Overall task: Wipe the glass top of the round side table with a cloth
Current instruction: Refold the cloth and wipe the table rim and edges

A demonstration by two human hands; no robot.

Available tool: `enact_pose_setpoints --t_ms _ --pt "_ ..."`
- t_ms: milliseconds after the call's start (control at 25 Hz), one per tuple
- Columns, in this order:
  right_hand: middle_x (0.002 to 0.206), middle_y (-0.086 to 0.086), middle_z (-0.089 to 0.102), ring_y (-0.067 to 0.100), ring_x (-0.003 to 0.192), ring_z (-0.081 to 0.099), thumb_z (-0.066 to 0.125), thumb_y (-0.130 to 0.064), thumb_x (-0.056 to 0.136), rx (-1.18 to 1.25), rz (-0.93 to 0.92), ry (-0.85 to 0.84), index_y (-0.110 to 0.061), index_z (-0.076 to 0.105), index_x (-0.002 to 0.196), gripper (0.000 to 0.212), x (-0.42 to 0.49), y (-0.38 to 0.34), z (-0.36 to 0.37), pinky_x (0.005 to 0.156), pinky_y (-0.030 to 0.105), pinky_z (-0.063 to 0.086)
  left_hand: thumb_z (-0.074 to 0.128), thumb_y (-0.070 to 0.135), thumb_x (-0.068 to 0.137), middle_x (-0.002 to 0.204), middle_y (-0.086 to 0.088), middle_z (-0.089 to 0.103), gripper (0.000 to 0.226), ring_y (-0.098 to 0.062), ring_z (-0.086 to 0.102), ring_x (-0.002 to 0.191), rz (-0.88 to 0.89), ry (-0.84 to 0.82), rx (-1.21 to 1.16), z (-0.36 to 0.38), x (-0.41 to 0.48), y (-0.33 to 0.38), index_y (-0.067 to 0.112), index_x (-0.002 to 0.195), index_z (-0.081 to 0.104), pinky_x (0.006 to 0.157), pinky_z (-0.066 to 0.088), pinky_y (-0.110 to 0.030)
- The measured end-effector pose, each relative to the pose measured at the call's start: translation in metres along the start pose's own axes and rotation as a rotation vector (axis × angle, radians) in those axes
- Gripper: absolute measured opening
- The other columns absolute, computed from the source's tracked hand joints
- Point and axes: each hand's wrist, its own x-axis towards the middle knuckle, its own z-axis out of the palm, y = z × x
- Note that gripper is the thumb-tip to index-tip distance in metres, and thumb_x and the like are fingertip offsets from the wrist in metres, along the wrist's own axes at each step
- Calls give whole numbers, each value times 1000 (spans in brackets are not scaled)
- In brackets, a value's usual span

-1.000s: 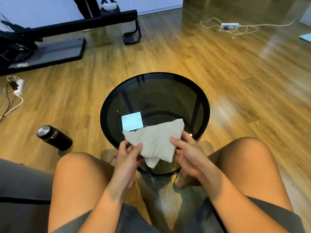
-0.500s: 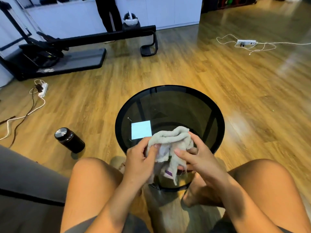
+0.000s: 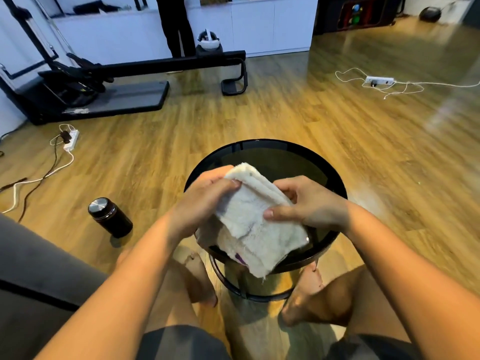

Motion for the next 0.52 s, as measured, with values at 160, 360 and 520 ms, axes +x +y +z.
enact_pose_setpoints --t_ms 160,360,520 --pt "99 9 77 21 90 74 69 -9 89 235 156 -97 -6 70 106 18 -9 25 1 75 35 61 60 22 86 94 -7 72 18 -24 66 91 -280 131 -371 -19 -8 -13 20 95 75 85 48 -39" --pt "110 19 73 31 99 71 62 -7 86 861 191 170 0 68 112 28 -15 38 22 79 40 61 63 13 83 117 -13 70 40 -28 68 105 -333 19 -565 -20 -20 -31 16 122 66 86 56 -38" --pt "88 1 76 19 84 73 66 -21 93 254 141 455 -17 73 97 9 -17 38 27 66 30 57 66 5 89 108 -1 71 41 -19 68 99 -217 28 -300 -15 -23 -38 28 122 64 72 57 -27"
